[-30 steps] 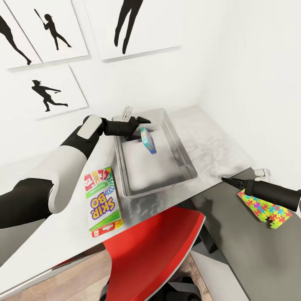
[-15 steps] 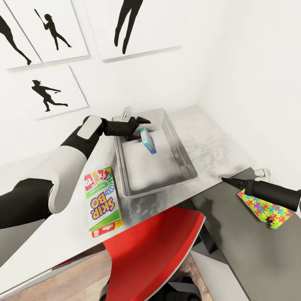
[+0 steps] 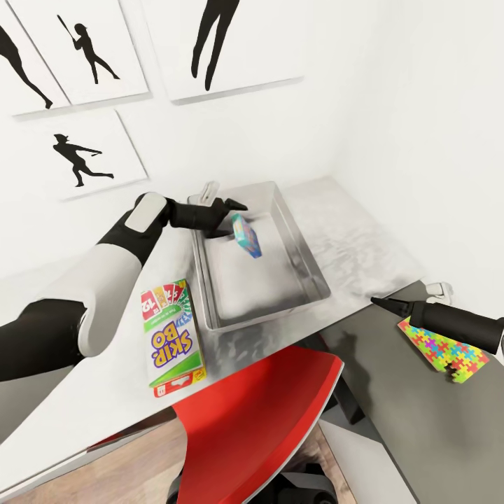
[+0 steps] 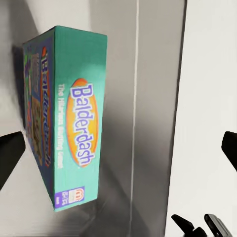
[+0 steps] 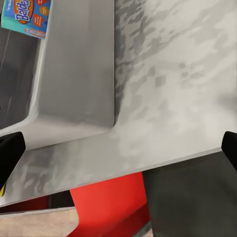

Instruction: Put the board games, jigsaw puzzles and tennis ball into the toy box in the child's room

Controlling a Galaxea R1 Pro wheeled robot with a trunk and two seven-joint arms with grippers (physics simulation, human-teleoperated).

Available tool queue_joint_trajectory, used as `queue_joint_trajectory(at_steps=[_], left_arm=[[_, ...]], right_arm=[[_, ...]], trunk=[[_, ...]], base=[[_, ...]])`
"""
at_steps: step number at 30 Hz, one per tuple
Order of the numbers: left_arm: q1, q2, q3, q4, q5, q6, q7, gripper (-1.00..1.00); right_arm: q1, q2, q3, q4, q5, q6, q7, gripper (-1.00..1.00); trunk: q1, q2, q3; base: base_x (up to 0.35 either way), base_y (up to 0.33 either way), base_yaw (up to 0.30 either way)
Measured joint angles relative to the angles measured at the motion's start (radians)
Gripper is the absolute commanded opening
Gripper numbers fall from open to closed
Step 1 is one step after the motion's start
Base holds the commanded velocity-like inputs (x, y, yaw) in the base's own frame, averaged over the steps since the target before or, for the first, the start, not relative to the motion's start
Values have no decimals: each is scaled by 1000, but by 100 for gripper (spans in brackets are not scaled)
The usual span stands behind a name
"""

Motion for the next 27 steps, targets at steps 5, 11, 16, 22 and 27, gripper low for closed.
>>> queue_joint_trajectory(at_steps=[5, 11, 16, 22, 27], left_arm=[[-16, -7, 23, -19, 1, 19, 69, 100], [-40, -12, 48, -27, 4, 29, 113, 100], [-58, -10, 58, -27, 4, 33, 128, 100], [-75, -4, 65, -27, 10, 35, 134, 100], [-111, -2, 66, -19, 34, 36, 138, 100]], right_arm=[[0, 0, 1, 0, 0, 0, 1, 100], [0, 0, 2, 0, 0, 0, 1, 100], [0, 1, 3, 0, 0, 0, 1, 100], [1, 3, 4, 0, 0, 0, 1, 100], [1, 5, 5, 0, 0, 0, 1, 100]], trunk=[[0, 0, 0], [0, 0, 0], [0, 0, 0], [0, 0, 0], [0, 0, 0]], base=[[0, 0, 0], [0, 0, 0], [0, 0, 0], [0, 0, 0], [0, 0, 0]])
